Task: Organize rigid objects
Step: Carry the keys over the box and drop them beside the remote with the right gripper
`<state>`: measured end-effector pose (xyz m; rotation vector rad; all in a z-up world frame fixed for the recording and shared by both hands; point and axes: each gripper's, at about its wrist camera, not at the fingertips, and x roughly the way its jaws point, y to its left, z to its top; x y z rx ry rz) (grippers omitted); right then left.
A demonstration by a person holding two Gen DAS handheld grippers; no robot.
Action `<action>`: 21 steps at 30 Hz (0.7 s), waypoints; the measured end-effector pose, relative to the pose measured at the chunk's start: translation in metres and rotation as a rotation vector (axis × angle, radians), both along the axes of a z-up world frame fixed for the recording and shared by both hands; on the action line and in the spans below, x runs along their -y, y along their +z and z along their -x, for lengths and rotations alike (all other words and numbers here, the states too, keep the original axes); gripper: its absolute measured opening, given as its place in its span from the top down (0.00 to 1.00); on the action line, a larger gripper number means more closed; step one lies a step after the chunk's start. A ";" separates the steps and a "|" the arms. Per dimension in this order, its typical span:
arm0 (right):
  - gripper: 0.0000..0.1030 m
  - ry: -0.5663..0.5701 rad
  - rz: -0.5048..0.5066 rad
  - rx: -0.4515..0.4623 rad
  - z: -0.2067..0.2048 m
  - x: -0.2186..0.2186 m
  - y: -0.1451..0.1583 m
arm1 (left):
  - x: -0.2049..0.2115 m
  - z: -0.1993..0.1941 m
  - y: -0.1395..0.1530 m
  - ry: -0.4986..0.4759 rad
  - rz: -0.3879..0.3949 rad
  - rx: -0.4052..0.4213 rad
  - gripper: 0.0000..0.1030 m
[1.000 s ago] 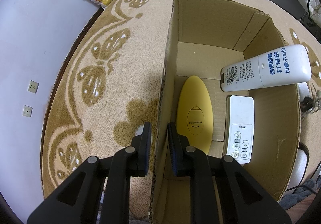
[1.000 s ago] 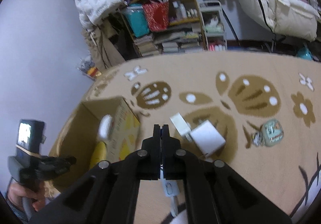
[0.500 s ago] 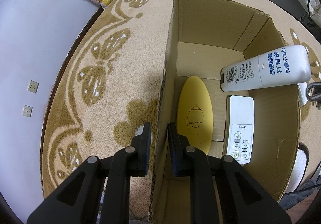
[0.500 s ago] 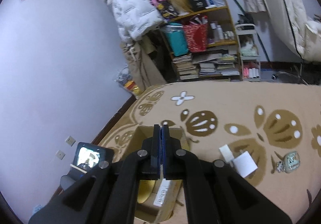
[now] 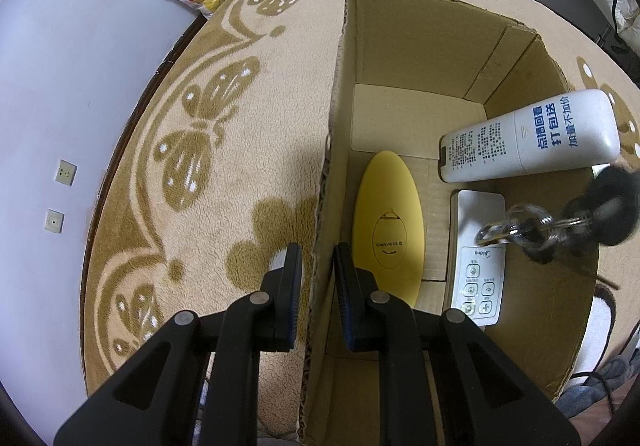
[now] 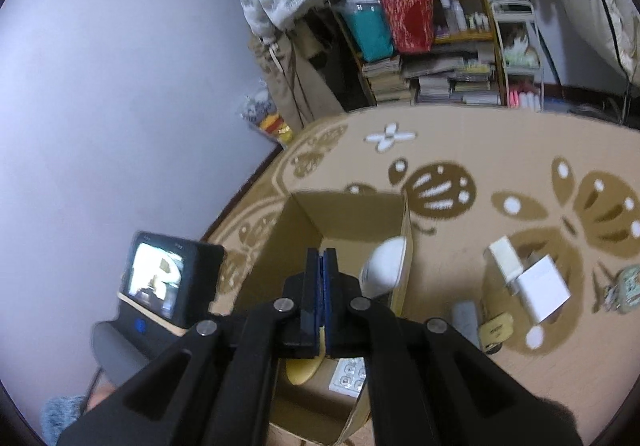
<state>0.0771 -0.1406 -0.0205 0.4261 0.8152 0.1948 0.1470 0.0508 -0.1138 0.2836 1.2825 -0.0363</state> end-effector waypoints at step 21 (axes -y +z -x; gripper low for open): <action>0.95 -0.030 0.113 -0.101 -0.001 -0.001 -0.030 | -0.001 -0.001 -0.001 0.003 0.010 -0.003 0.84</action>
